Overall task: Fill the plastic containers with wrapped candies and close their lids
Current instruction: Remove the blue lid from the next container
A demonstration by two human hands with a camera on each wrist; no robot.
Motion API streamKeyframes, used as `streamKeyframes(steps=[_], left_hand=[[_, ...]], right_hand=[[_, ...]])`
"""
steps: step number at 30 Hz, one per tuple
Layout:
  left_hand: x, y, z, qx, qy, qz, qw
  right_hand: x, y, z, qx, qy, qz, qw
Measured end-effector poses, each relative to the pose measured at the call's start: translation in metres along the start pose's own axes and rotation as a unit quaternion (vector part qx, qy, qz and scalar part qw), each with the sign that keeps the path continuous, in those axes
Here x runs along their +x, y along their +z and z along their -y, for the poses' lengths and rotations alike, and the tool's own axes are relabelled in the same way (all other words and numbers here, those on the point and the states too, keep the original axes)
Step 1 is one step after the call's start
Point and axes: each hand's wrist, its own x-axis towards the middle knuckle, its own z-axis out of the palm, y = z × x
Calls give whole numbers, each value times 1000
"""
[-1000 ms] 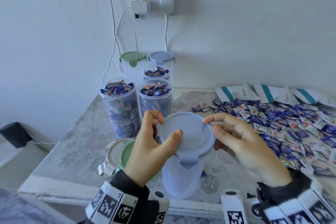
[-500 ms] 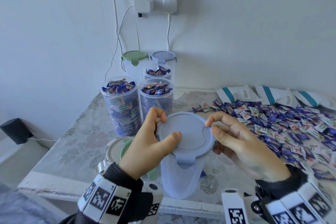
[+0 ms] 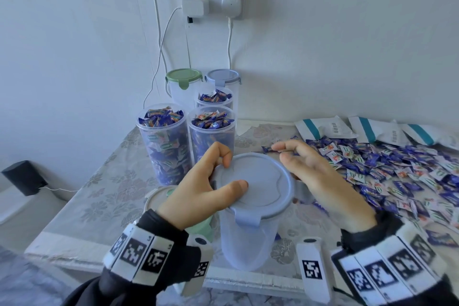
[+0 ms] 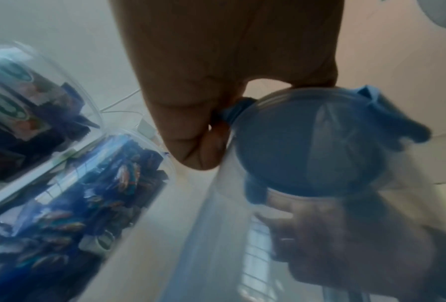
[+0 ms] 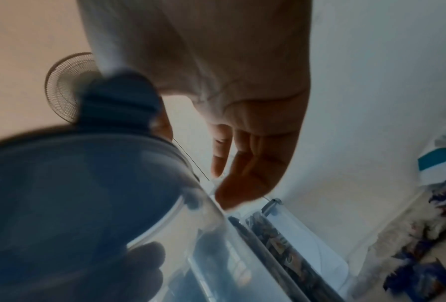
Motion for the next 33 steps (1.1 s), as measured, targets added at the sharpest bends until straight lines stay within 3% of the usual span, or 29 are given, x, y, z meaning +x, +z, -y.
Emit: streamKeyframes(steps=[2, 4, 8, 10, 14, 17, 23, 25, 28, 30, 33], left_hand=[[5, -1, 0, -26, -8, 36, 999], [11, 0, 0, 19, -2, 10, 1000], [16, -2, 0, 119, 14, -180, 976], [12, -1, -3, 133, 12, -242, 961], [2, 5, -9, 128, -21, -203, 971], [5, 9, -6, 151, -33, -209, 966], [10, 8, 1, 59, -84, -149, 983], [11, 8, 0, 48, -84, -160, 982], [12, 7, -2, 109, -82, -175, 975], [8, 5, -5, 185, -42, -175, 966], [-1, 6, -14, 240, 8, -124, 963]], right_hand=[[9, 1, 0, 24, 10, 19, 999], [15, 1, 1, 43, 6, 41, 998], [18, -3, -2, -17, -50, 11, 999], [15, -4, -4, -27, -62, -1, 998], [11, -2, -8, -40, -77, -12, 996], [12, 0, -10, -40, -89, -18, 995], [12, -2, -12, -73, -110, -32, 991], [12, -3, -13, -78, -114, -42, 989], [12, -2, -15, -109, -136, -64, 983], [13, 0, -16, -123, -145, -77, 979], [13, 2, -14, -138, -161, -100, 972]])
